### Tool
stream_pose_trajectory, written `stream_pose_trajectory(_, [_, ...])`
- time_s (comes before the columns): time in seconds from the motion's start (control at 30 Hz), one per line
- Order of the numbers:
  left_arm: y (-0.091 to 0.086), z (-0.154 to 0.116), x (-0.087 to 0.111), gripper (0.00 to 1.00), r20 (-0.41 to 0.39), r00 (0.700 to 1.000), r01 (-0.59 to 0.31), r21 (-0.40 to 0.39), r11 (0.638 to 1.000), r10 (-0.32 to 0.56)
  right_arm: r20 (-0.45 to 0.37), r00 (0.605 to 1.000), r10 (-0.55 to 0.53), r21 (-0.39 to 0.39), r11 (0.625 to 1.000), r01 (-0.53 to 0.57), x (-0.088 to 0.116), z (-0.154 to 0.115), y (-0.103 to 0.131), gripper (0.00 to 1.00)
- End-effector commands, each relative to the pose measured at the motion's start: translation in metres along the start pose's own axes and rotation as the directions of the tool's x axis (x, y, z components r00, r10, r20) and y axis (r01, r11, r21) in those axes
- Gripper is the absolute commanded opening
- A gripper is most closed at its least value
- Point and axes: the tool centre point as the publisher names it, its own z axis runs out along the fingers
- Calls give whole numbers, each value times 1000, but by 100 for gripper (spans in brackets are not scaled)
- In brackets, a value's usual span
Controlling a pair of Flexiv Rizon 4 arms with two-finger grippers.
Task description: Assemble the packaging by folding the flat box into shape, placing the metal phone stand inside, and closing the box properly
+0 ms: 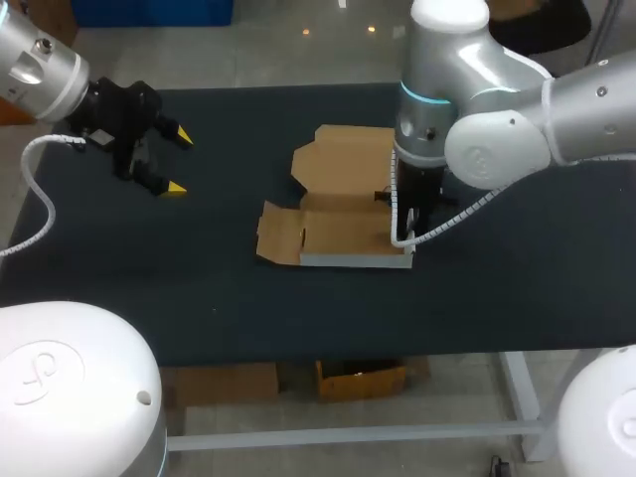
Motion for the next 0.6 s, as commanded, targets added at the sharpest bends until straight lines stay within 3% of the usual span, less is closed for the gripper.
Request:
stream_pose_trajectory(0.03, [0, 0, 0, 100, 0, 1000, 0, -2, 1000, 0, -5, 1000, 5, -66, 998, -6, -2, 4, -3, 16])
stream_pose_trajectory(0.6, [0, 0, 0, 100, 0, 1000, 0, -2, 1000, 0, -23, 999, 47, -128, 990, -49, -4, 3, 2, 13])
